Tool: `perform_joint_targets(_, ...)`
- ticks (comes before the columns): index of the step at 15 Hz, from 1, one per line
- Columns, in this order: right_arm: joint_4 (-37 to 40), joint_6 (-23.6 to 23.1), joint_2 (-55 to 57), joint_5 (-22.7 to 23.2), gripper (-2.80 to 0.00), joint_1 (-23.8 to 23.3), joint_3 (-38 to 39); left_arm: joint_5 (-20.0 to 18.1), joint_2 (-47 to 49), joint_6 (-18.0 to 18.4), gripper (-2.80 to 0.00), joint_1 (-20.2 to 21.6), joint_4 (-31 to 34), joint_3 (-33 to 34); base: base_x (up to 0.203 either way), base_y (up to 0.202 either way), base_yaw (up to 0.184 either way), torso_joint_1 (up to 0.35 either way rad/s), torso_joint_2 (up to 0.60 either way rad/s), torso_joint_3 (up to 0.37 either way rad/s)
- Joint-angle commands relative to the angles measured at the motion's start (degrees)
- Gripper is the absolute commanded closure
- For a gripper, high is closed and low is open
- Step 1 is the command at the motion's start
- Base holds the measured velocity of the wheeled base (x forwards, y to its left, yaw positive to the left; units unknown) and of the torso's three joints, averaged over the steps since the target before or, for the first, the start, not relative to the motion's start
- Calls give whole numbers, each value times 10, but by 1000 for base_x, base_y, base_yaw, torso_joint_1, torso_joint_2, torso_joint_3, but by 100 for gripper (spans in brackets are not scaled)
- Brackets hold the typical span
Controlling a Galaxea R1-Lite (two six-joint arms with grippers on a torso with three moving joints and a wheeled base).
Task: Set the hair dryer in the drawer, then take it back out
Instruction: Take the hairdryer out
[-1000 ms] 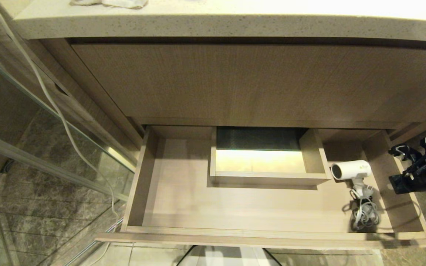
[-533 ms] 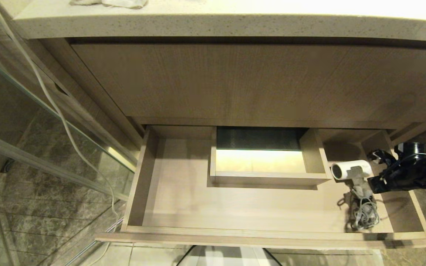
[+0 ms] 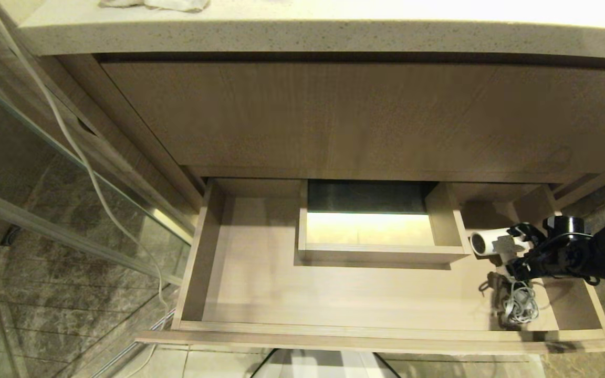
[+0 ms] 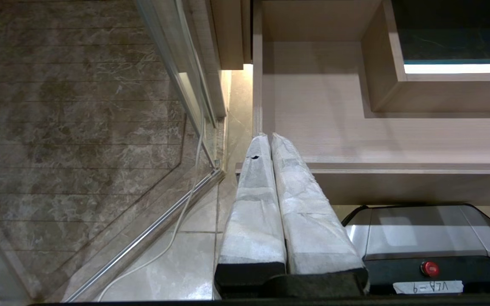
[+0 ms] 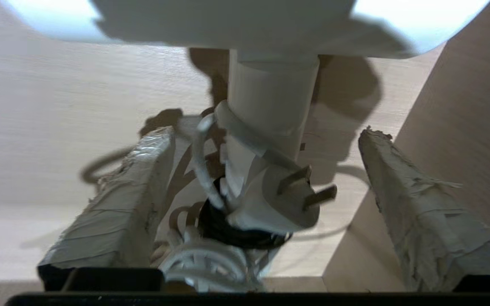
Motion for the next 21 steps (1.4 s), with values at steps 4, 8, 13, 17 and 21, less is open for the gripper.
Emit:
perform_joint_targets(4,-14,14,57,2,-280,-2,-42,0,0,0,0,0,0,1,0,0,0,0,0,0)
perform_joint_targets(8,-20,18,82,4,-280,-4,-84,0,0,0,0,0,0,1,0,0,0,0,0,0)
perform_joint_targets(13,-36,20,85,3,0,-6,-89,0,0,0,0,0,0,1,0,0,0,0,0,0)
perform_joint_targets(17,-27,20,55,0,0,-5,-70,0,0,0,0,0,0,0,0,0,0,0,0,0)
perform_joint_targets(21,-36,20,14,0,0,-5,-38,0,0,0,0,0,0,1,0,0,0,0,0,0)
